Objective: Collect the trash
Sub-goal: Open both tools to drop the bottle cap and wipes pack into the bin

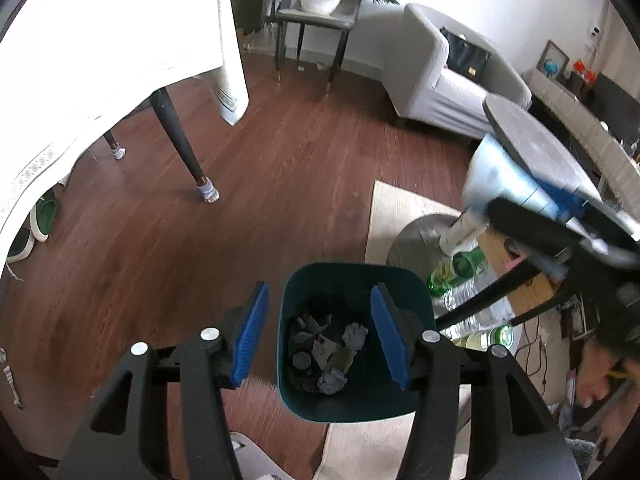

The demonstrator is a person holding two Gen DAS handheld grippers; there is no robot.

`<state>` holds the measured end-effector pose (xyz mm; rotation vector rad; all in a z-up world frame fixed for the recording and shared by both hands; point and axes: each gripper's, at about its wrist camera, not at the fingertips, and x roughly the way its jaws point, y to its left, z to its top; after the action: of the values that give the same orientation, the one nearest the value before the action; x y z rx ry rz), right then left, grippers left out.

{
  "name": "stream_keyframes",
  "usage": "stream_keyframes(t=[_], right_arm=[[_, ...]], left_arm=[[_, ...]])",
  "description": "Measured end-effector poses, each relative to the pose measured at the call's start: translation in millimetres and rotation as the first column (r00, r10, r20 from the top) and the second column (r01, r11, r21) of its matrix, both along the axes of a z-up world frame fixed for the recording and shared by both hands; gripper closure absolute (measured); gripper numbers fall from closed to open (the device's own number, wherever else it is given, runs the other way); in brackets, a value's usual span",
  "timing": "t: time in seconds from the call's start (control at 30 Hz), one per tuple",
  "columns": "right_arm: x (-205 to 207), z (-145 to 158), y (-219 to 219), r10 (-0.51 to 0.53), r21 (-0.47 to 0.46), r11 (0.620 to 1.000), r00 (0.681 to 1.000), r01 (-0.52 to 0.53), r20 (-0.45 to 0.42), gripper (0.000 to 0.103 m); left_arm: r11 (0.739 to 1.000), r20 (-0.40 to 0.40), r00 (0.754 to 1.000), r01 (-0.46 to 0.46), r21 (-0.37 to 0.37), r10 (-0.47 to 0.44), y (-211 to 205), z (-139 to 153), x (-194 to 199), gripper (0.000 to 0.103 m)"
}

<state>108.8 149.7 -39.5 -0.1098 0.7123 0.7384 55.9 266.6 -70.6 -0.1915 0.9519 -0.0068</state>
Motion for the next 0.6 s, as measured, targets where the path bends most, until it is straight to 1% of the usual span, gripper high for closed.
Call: stream_keyframes(t=[0.2,0.3,0.47,0.6], right_arm=[[1.4,-22.1,19.7,0.014,-0.059,0.998,0.999,-0.017,-0.041,0.041],[1.8,-31.1,25.4,0.019,-0.084,0.996,0.998,-0.023,-0.054,0.041],[4.5,-47.2,30.2,0.020,-0.129,0.991,0.996,-0.031,-0.085,0.041],[4.8,-64.2,33.2,0.025,-0.178,0.983,0.993,-0.046,-0.119,0.041]], left_arm=[[1.000,0.070,0.997,-0.015,0.008,0.015,8.8,17.0,-6.0,0.049],[1.000,0.098,0.995,-0.021,-0.009,0.022,12.5,23.9,-9.4,0.056],[0.999,0.138,0.990,-0.036,-0.041,0.041,16.3,34.3,-14.0,0.061],[0.998,0.159,0.986,-0.037,-0.048,0.044,14.9,41.5,-15.9,0.064]])
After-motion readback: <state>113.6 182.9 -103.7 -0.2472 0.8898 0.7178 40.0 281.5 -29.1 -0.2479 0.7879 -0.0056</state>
